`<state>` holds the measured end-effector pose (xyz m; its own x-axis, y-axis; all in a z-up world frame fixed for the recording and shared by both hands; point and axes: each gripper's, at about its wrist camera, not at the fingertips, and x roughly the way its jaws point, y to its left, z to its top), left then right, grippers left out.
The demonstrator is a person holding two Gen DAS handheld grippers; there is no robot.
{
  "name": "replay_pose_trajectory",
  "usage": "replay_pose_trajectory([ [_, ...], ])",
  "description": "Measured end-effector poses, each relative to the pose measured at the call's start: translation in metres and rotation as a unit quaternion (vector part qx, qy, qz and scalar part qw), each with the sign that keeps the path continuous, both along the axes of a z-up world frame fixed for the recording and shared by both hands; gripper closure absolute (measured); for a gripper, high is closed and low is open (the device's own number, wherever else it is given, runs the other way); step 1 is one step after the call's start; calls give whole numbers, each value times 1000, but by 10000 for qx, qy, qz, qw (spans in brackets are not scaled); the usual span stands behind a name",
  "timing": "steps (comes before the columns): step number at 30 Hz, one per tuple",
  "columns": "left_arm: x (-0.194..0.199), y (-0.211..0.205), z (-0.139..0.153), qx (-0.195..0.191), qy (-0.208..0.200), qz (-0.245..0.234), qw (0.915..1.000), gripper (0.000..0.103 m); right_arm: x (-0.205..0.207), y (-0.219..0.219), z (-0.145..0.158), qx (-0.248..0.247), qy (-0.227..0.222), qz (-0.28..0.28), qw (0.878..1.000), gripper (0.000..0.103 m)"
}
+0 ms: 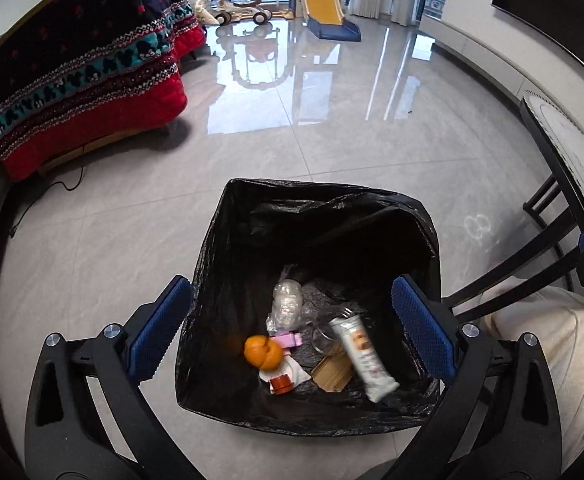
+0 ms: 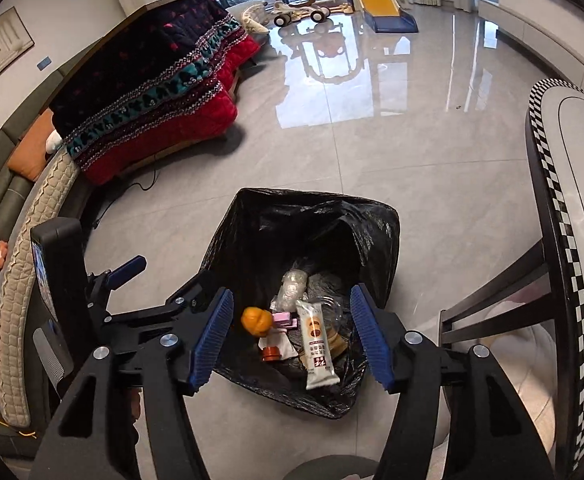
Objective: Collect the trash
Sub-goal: 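Open both tools over the black trash bag to drop orange and snack bar, then move both open tools back over the table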
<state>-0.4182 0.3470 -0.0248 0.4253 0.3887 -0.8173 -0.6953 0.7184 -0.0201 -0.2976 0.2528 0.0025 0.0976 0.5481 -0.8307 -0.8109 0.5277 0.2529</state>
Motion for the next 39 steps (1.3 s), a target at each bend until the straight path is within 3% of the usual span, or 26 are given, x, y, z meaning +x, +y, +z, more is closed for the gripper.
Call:
replay_pose_trajectory([
  [12,37,-34,9,23,-71,-724,9973,6,28,-32,13,343,129,-384,9986,41],
  [23,102,-79,33,220,-106,-1461,9890,6,70,-85,26,649,25,-952,9933,41],
  [39,241,-187,76,171,-424,-2843,9576,6,181,-218,49,846,-276,-2373,9673,40],
])
